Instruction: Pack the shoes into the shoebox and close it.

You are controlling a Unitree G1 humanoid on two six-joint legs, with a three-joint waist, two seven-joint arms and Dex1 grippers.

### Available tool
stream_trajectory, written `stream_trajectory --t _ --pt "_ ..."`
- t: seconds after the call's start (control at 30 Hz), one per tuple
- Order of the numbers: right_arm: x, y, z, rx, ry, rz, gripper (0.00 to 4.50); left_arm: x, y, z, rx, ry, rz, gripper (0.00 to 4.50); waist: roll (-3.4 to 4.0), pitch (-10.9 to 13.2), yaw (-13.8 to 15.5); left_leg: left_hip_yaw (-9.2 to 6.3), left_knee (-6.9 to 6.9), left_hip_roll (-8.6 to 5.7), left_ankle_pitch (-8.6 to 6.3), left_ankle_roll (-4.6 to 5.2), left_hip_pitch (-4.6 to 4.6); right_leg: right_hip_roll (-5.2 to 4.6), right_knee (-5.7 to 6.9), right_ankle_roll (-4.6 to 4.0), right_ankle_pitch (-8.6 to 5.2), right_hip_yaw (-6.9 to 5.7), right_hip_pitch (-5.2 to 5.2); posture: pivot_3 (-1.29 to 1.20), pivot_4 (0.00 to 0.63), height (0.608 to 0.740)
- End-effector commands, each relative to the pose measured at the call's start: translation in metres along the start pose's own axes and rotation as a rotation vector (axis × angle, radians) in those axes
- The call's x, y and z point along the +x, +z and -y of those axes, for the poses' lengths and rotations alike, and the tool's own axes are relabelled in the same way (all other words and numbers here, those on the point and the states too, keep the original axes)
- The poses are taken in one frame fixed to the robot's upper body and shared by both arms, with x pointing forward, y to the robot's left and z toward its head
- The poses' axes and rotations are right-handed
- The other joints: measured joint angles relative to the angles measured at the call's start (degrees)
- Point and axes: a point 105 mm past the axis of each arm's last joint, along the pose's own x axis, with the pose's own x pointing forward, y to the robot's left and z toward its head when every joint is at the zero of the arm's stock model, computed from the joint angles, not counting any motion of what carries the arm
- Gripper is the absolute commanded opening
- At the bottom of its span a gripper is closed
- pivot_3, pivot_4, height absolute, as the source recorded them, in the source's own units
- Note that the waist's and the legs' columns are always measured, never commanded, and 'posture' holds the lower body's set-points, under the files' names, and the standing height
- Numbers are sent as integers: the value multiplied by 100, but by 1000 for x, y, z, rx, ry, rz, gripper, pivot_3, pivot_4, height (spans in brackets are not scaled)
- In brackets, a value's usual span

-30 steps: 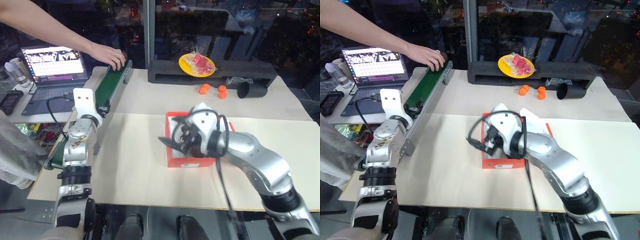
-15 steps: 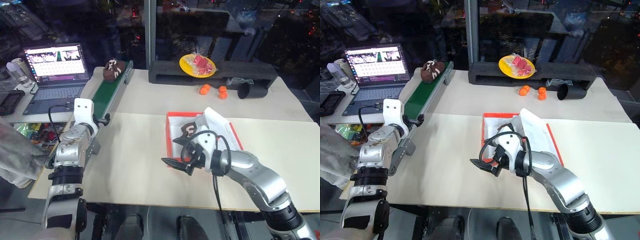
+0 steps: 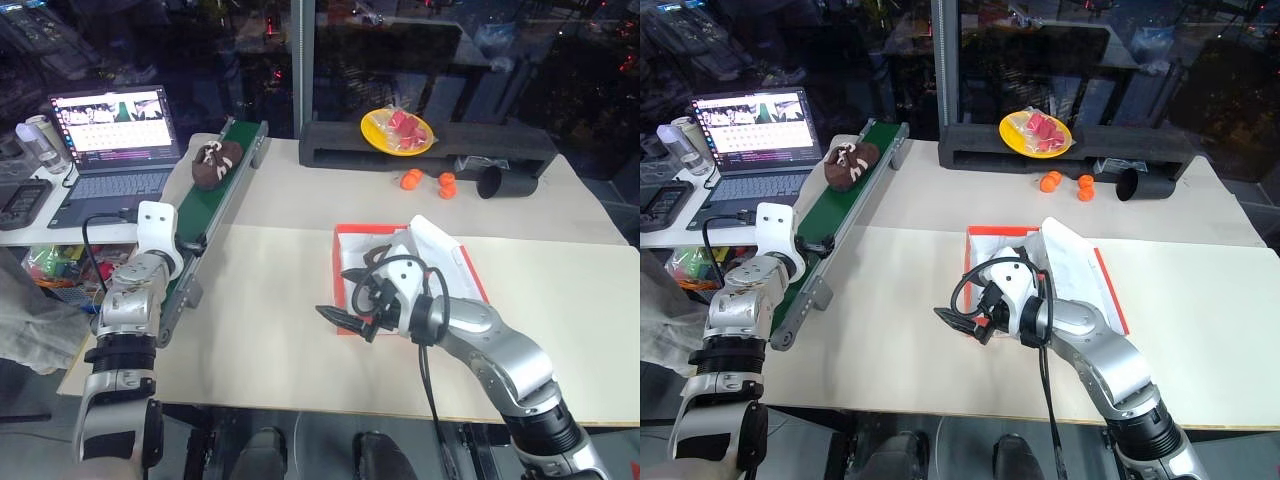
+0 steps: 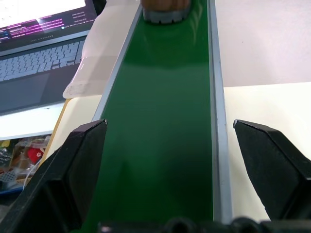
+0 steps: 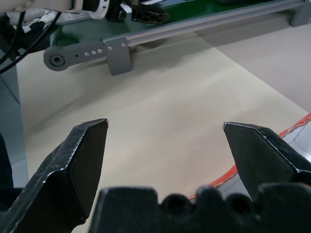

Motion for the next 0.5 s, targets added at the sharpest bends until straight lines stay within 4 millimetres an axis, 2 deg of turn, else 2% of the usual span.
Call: stream_trajectory --t 0.03,0.5 --pt "0 8 -1 -25 -2 26 4500 -1 8 -10 40 35 34 4479 0 0 -2 0 0 0 0 0 0 0 0 0 0 0 0 0 150 734" --pt "-2 7 1 -12 -8 21 4500 0 5 -19 40 96 39 4479 0 0 -2 0 0 0 0 0 1 0 2 0 0 0 0 0 150 734"
